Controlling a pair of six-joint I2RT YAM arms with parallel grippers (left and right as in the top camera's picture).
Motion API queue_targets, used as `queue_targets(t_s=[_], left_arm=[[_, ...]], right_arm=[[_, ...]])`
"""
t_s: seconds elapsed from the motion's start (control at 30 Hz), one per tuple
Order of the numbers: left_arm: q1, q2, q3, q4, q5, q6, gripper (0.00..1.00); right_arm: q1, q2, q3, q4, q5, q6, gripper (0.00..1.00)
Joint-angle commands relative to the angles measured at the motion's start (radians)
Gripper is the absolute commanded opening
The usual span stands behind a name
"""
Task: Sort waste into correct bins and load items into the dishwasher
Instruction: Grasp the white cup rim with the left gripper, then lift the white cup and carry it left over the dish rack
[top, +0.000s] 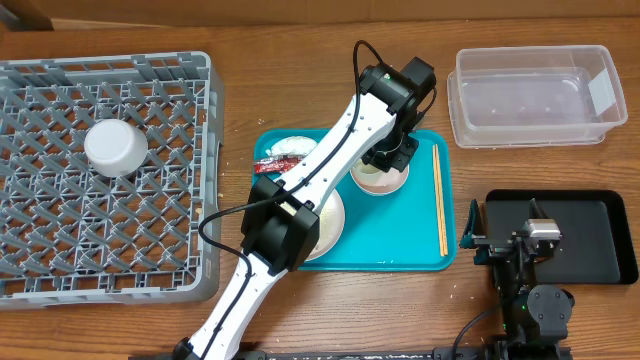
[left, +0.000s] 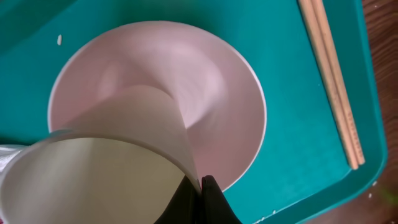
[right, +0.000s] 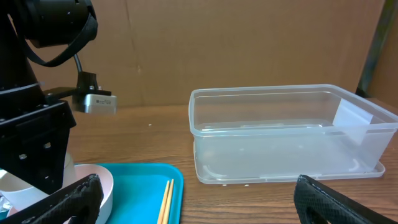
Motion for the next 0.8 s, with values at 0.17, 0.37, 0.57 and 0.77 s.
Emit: queue_targets(t_s=[0.17, 0.37, 0.57, 0.77], left_arm=[[0.083, -0.076, 0.243, -0.032, 0.281, -0.043, 0.04], [0.192, -0.182, 0.367, -0.084, 0.299, -0.059, 0.04], [0.365, -0.309, 0.374, -0.176, 0.301, -0.057, 0.04], [0.585, -0.401, 0.372, -0.176, 0.325, -0.069, 0.04]], right_arm=[[0.006, -0.009, -0.010, 0.008, 0.007, -0.004, 1.00], [0.006, -0.009, -0.010, 0.008, 0.007, -0.004, 1.00], [0.006, -0.009, -0.010, 0.008, 0.007, -0.004, 1.00], [0.006, -0.009, -0.010, 0.008, 0.007, -0.004, 1.00]])
